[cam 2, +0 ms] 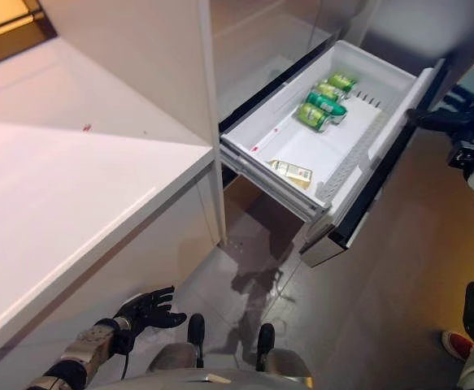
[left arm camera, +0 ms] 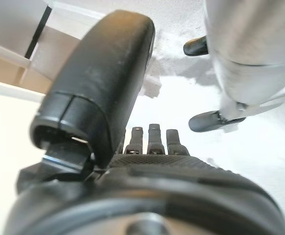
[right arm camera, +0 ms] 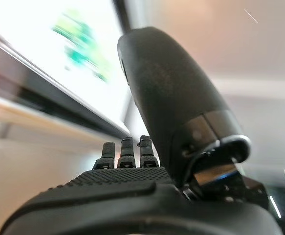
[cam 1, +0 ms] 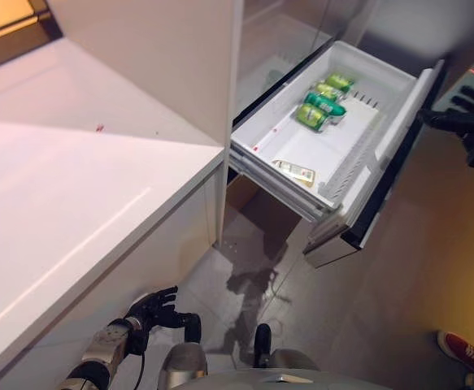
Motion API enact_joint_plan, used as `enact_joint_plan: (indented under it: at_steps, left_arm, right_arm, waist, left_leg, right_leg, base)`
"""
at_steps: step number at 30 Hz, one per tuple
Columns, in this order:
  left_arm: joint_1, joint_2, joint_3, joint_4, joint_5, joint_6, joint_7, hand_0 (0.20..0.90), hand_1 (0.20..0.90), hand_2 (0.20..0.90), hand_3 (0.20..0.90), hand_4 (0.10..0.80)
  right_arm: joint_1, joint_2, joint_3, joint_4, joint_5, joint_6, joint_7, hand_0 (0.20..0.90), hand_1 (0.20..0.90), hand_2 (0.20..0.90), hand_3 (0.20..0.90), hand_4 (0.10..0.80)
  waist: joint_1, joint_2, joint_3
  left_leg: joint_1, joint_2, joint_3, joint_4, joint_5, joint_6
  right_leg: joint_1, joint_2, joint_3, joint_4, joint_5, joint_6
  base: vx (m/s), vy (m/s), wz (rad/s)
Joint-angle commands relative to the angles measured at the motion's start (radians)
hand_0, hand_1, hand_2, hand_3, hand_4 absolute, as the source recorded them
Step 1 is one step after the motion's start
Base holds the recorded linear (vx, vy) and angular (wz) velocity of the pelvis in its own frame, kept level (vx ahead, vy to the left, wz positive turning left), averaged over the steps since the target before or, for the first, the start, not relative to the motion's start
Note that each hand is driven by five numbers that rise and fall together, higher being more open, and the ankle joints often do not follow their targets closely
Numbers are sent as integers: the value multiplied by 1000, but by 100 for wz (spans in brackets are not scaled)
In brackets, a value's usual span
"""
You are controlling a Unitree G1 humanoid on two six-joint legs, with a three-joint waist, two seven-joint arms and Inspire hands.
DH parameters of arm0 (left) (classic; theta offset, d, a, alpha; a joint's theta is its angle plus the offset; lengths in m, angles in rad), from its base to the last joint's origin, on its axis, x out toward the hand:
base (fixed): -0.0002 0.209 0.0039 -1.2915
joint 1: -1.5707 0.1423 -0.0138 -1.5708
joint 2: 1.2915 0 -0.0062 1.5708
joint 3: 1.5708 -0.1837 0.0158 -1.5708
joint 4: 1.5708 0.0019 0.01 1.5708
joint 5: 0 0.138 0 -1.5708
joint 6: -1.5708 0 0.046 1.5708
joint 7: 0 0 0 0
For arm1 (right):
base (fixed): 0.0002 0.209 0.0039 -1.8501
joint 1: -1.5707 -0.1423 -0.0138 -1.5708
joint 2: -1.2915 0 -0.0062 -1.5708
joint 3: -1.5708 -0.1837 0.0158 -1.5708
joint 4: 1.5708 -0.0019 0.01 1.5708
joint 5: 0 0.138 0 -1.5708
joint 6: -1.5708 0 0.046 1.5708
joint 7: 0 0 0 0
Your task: Put drinks into fridge and close the fridge
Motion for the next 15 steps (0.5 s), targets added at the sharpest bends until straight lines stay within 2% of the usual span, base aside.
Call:
enact_joint_plan:
  at_steps: [1, 3, 7, 9, 15]
  left_arm:
    - [32, -29, -62, 59, 36, -7, -2, 900, 900, 900, 900, 800]
    - [35, -34, -68, 60, 36, -7, -3, 900, 900, 900, 900, 800]
    - [14, -43, -99, 34, 42, -9, -2, 900, 900, 900, 900, 800]
    - [3, -46, -107, 24, 38, -4, 2, 900, 900, 900, 900, 800]
    - [8, -55, -117, -6, 19, 4, 46, 900, 900, 900, 900, 800]
  right_arm:
    - [49, 31, -23, -79, 63, -187, -101, 900, 900, 900, 900, 800]
    - [70, 62, -34, -86, 84, -202, -116, 900, 900, 900, 900, 800]
    - [80, 114, -40, -85, 121, -257, -153, 900, 900, 900, 900, 800]
    - [79, 123, -40, -77, 131, -271, -154, 900, 900, 900, 900, 800]
    - [44, 152, -13, -38, 197, -322, -117, 900, 900, 900, 900, 800]
  waist:
    - [8, 35, -112]
    - [9, 38, -107]
    - [24, 45, -52]
    - [27, 50, -31]
    - [58, 72, 30]
  left_leg:
    - [-17, -74, 22, 148, -211, 76]
    - [-19, -74, 24, 178, -226, 79]
    - [-104, -74, 6, 381, -306, 102]
    - [-132, -74, 0, 426, -327, 109]
    - [-222, -108, -38, 591, -396, 143]
  right_leg:
    - [-54, 38, -40, 163, -118, -7]
    - [-51, 33, -43, 181, -130, -12]
    - [-103, -4, -60, 338, -187, -45]
    - [-127, -10, -69, 389, -209, -54]
    - [-196, -38, -84, 584, -287, -91]
  base:
    - [89, -40, -11]
    - [67, -56, -15]
    - [-42, -53, -6]
    - [-54, -14, 11]
    - [-9, 5, 24]
